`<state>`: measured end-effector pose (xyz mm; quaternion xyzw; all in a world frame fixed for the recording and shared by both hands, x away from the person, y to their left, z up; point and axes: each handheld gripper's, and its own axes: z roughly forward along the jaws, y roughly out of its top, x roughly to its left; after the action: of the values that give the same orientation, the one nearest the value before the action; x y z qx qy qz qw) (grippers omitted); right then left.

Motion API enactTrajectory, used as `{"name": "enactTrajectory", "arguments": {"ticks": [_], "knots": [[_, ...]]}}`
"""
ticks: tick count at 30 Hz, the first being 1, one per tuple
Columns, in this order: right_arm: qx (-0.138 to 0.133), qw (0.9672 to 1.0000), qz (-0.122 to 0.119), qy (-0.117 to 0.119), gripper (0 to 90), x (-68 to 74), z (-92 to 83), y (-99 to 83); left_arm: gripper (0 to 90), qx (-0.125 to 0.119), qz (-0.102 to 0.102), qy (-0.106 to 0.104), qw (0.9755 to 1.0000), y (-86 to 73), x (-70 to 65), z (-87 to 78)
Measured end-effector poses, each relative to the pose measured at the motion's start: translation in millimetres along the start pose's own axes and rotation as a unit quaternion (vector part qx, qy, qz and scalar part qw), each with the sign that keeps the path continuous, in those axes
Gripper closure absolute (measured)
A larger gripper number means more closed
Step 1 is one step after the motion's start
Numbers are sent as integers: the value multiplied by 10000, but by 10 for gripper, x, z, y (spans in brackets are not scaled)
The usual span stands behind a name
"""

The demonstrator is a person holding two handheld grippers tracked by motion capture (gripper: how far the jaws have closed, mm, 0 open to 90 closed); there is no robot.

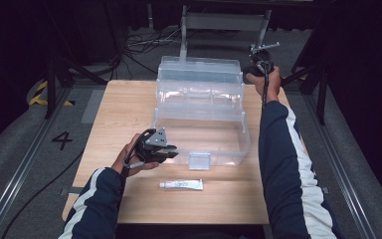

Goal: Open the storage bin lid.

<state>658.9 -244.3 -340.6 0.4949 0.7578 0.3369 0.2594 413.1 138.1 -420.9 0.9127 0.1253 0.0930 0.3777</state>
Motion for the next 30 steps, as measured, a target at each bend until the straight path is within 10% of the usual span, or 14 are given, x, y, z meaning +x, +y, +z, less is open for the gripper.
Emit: {"name": "enactTrajectory", "arguments": {"ticks": [30], "knots": [[-539,9931,-839,625,682,145,-971,-346,726,123,-67,108,9998,16,-24,4]]}}
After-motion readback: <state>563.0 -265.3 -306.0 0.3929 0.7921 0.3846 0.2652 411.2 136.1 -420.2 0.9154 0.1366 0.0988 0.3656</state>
